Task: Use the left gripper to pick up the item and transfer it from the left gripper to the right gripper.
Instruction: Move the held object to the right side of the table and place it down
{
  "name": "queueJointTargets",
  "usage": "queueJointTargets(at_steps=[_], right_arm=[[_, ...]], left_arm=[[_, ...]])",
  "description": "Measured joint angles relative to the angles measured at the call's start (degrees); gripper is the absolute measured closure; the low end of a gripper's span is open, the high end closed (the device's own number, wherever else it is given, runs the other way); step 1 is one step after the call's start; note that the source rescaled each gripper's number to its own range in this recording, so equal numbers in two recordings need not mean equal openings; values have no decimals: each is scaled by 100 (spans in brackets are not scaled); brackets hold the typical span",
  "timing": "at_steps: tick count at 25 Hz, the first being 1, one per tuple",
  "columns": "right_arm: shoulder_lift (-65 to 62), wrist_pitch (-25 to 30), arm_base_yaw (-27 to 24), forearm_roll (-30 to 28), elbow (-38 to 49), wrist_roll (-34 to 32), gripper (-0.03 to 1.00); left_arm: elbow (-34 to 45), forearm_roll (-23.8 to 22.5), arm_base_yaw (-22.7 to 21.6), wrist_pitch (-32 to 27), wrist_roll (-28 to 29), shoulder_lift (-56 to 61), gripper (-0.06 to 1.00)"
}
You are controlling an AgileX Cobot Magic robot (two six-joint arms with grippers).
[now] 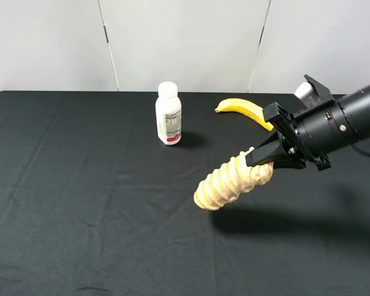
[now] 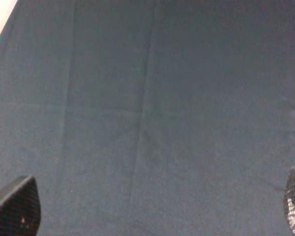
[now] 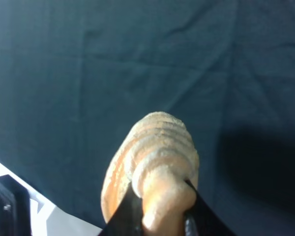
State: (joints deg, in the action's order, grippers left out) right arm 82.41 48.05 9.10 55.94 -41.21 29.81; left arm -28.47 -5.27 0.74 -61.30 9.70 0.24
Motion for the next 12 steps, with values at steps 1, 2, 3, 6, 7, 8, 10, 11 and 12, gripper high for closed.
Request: queueJointTargets(at_steps=[1, 2, 3, 6, 7, 8, 10, 11, 12], right_arm=[[121, 75, 0, -221, -166, -208, 96], [237, 154, 0, -372, -337, -379, 96], [327, 228, 0, -510, -483, -503, 96], [593, 483, 0, -927, -976, -841, 96], [676, 546, 0, -1057, -1149, -921, 97], [736, 587, 0, -1188, -1288, -1030, 97], [868, 612, 0, -1387, -1589, -1244, 97], [987, 631, 0, -1593, -1817, -1434, 97], [1044, 651, 0, -1676, -1918, -1519, 97]], left_arm=[[0, 0, 0, 0, 0, 0, -5], [0, 0, 0, 0, 0, 0, -5], [0, 0, 0, 0, 0, 0, -5], [0, 0, 0, 0, 0, 0, -5], [0, 0, 0, 0, 0, 0, -5], [0, 0, 0, 0, 0, 0, -5], [0, 0, 0, 0, 0, 0, -5], [0, 0, 0, 0, 5, 0, -5], [0, 0, 0, 0, 5, 0, -5]])
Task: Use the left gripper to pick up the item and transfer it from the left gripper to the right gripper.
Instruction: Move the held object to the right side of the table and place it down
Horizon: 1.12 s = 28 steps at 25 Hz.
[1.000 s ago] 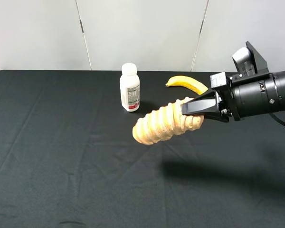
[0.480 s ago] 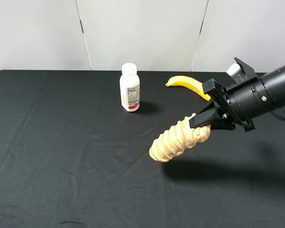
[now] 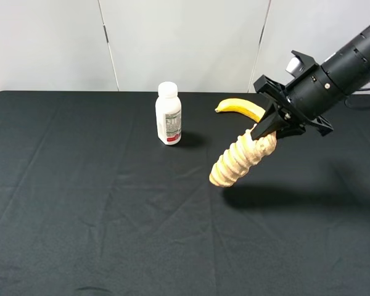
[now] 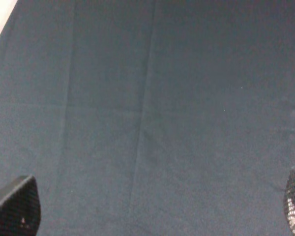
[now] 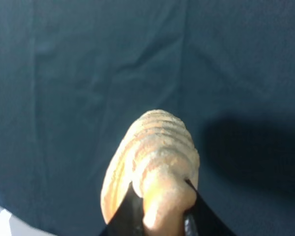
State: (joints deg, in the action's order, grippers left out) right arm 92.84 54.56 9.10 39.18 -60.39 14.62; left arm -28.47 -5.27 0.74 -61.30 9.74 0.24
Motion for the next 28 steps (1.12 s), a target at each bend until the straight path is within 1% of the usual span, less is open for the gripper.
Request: queueJointTargets(at_steps=[5, 13, 14, 15, 16, 17, 18, 19, 20, 21, 22, 23, 25, 28], right_arm=[[182, 97, 0, -179, -269, -194, 97], [206, 128, 0, -254, -285, -229, 97], [206, 128, 0, -260, -285, -229, 95], [206, 128, 0, -259, -285, -229, 89], [206, 128, 0, -265, -285, -229, 79], [206, 133, 0, -265, -285, -229, 63], [206, 133, 0, -265, -285, -229, 43], [206, 141, 0, -271, -290, -229, 26], [206, 141, 0, -271, -290, -229, 26], [206, 143, 0, -297, -290, -229, 14], [206, 147, 0, -317, -290, -229, 6], [206, 153, 0, -350, -290, -229, 1], [206, 173, 0, -362, -290, -229, -2], [206, 186, 0, -367, -290, -229, -2]], left_arm=[[0, 0, 0, 0, 0, 0, -5], [0, 0, 0, 0, 0, 0, -5], [0, 0, 0, 0, 0, 0, -5], [0, 0, 0, 0, 0, 0, -5], [0, 0, 0, 0, 0, 0, -5], [0, 0, 0, 0, 0, 0, -5], [0, 0, 0, 0, 0, 0, -5], [0, 0, 0, 0, 0, 0, -5], [0, 0, 0, 0, 0, 0, -5], [0, 0, 0, 0, 0, 0, -5], [0, 0, 0, 0, 0, 0, -5], [0, 0, 0, 0, 0, 0, -5], [0, 0, 0, 0, 0, 0, -5], [0, 0, 0, 0, 0, 0, -5]])
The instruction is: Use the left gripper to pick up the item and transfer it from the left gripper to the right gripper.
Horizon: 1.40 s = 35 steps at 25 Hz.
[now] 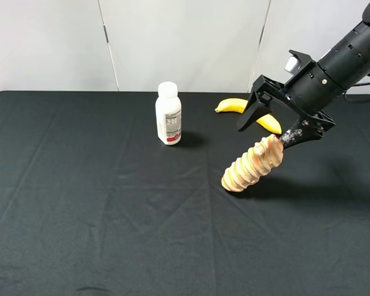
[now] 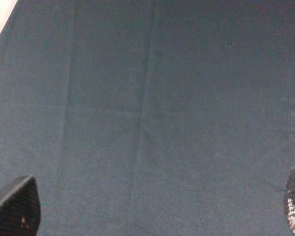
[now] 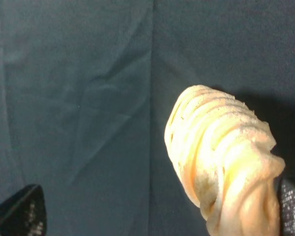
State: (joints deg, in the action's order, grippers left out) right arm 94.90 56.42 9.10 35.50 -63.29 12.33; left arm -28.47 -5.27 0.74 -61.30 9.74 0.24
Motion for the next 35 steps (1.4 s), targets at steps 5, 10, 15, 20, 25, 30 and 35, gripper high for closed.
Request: queueJointTargets(at_steps=[5, 10, 15, 20, 25, 30, 35], right_arm=[[0, 50, 0, 0, 0, 0, -3], [0, 293, 0, -160, -125, -4, -3], [0, 873, 0, -628, -631, -247, -3], [-28, 1247, 0, -1313, -1226, -698, -3], [-352, 1254, 0, -1663, -1365, -886, -3], [-944, 1265, 0, -1851, -1365, -921, -3], [-1638, 1277, 0, -2026, -1365, -921, -3]], left_arm=[[0, 0, 0, 0, 1, 0, -5], [0, 0, 0, 0, 6, 0, -5], [0, 0, 0, 0, 6, 0, -5], [0, 0, 0, 0, 6, 0, -5], [0, 0, 0, 0, 6, 0, -5], [0, 0, 0, 0, 6, 0, -5], [0, 0, 0, 0, 6, 0, -5]])
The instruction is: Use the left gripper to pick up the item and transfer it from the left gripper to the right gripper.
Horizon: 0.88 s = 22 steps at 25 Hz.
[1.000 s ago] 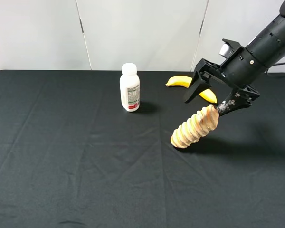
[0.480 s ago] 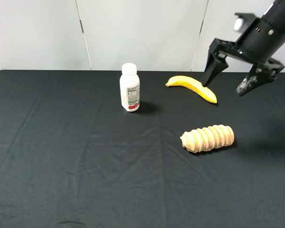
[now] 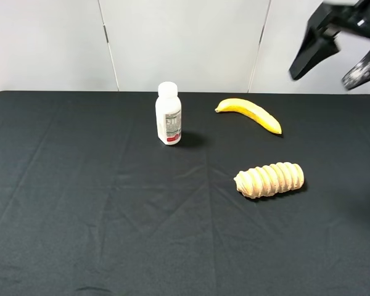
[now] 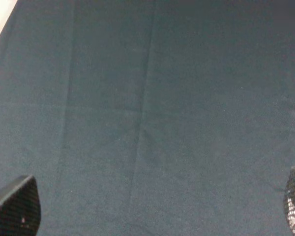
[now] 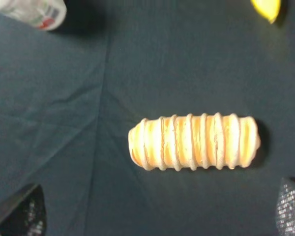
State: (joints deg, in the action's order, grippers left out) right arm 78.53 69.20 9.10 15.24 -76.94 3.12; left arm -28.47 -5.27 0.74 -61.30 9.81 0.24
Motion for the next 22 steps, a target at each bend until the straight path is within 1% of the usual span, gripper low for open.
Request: queueJointTargets(at_steps=[4, 8, 11, 15, 19, 22], right_arm=[[-711, 1, 0, -66, 202, 0, -3], [-1520, 5, 0, -144, 763, 0, -3], [-2186, 5, 0, -328, 1328, 0, -3], [-3184, -72, 0, -761, 2205, 0, -3], [-4330, -353, 0, -1077, 3060, 0, -3], [-5229, -549, 0, -1111, 3599, 0, -3]], left_arm=[[0, 0, 0, 0, 0, 0, -5], [0, 0, 0, 0, 0, 0, -5], [0, 0, 0, 0, 0, 0, -5], [0, 0, 0, 0, 0, 0, -5], [0, 0, 0, 0, 0, 0, -5], [0, 0, 0, 0, 0, 0, -5]])
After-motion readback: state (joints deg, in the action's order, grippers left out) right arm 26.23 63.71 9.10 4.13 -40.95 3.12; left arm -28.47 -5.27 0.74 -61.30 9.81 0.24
